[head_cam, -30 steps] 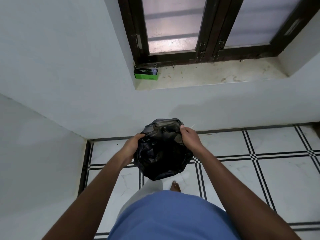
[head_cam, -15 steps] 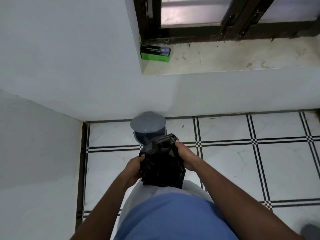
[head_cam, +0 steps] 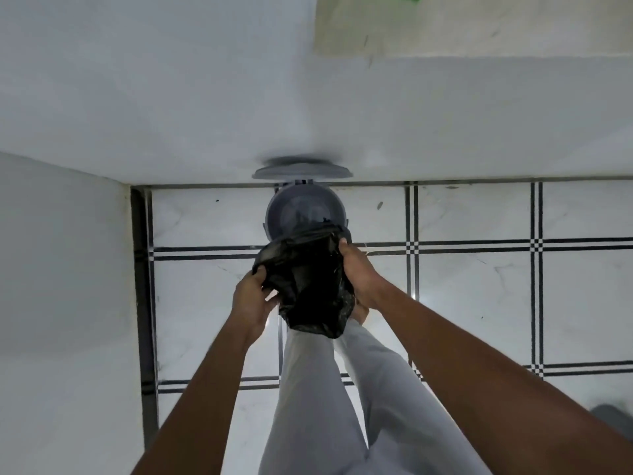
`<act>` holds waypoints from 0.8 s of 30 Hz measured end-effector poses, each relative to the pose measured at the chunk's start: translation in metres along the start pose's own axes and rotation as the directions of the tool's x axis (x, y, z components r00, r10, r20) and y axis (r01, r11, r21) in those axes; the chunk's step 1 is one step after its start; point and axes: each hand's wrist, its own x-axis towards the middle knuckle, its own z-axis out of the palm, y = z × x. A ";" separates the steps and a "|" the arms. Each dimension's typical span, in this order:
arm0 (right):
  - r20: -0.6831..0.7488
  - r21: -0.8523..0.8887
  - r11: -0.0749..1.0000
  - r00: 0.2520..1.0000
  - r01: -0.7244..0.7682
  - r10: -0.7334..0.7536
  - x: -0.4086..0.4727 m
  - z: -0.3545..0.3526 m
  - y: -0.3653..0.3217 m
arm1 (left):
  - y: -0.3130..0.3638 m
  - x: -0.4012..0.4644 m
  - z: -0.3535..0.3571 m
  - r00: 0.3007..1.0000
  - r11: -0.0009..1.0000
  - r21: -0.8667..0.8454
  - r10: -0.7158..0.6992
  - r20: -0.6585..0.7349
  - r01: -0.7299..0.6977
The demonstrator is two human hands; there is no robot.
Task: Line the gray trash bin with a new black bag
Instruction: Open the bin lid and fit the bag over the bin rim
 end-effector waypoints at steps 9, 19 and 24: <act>-0.002 -0.012 0.999 1.000 -0.030 0.030 0.126 0.021 -0.026 | 0.020 0.138 -0.020 0.997 0.997 -0.071 -0.001 -0.073 -0.004; -0.017 -0.041 0.999 1.000 0.000 0.000 0.239 0.053 -0.016 | 0.011 0.265 -0.035 0.999 0.999 -0.030 0.011 -0.036 -0.012; -0.028 -0.087 0.996 0.999 0.019 -0.021 0.279 0.061 -0.009 | 0.007 0.311 -0.018 0.999 0.999 -0.038 0.003 -0.035 -0.005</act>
